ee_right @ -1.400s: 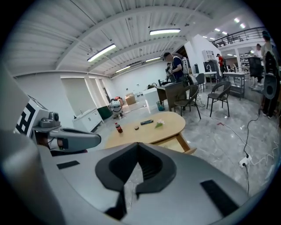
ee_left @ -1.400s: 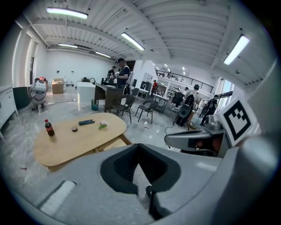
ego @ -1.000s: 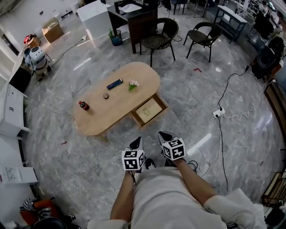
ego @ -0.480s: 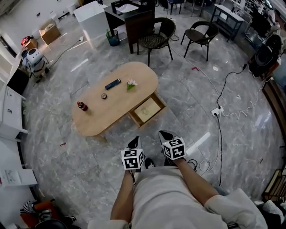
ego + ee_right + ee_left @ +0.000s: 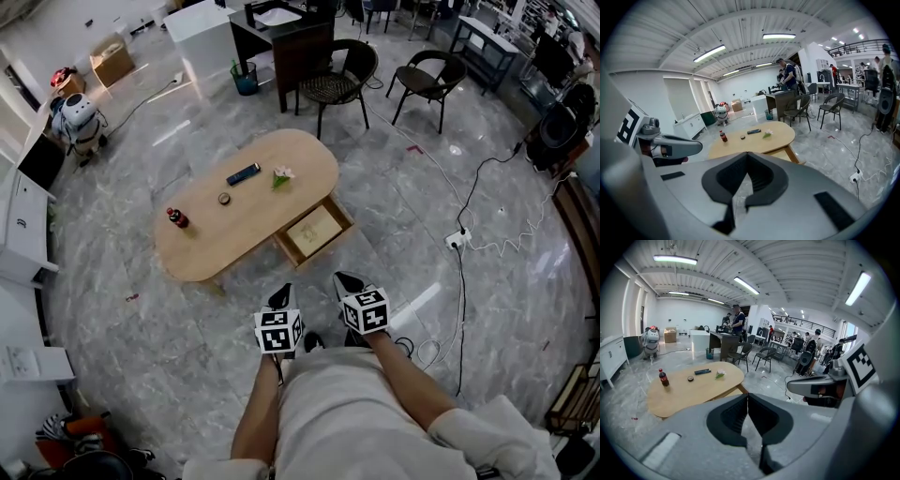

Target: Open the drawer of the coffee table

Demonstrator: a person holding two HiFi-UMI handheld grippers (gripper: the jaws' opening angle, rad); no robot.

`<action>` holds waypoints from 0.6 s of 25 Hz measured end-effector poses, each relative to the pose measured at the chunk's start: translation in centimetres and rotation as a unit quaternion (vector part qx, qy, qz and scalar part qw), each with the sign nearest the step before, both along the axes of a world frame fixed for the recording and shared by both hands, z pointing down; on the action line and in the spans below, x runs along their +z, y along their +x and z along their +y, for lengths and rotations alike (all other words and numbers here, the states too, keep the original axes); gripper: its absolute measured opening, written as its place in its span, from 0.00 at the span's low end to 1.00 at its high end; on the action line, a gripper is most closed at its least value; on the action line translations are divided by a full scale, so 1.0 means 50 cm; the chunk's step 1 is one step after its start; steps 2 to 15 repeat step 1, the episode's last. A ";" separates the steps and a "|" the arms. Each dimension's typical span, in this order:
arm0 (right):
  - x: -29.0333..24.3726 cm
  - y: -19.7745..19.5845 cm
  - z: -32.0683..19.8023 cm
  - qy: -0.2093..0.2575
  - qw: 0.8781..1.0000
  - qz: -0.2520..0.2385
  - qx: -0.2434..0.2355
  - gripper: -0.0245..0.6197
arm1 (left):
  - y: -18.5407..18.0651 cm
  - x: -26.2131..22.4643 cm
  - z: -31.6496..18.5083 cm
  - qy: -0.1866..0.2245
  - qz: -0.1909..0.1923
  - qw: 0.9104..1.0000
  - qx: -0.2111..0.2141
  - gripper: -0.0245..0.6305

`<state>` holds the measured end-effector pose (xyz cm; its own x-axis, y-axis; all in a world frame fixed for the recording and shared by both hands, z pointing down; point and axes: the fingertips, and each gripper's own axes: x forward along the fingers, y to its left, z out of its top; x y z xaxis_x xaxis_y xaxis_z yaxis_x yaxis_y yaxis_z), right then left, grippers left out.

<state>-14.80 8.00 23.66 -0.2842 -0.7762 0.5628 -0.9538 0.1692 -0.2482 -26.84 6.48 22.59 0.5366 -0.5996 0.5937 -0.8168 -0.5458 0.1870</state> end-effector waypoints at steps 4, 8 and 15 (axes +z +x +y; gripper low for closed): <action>-0.001 -0.004 -0.002 0.001 1.000 0.001 -0.001 0.06 | -0.003 -0.002 -0.002 0.001 0.000 1.000 0.000 0.06; -0.001 -0.004 -0.002 0.001 1.000 0.001 -0.001 0.06 | -0.003 -0.002 -0.002 0.001 0.000 1.000 0.000 0.06; -0.001 -0.004 -0.002 0.001 1.000 0.001 -0.001 0.06 | -0.003 -0.002 -0.002 0.001 0.000 1.000 0.000 0.06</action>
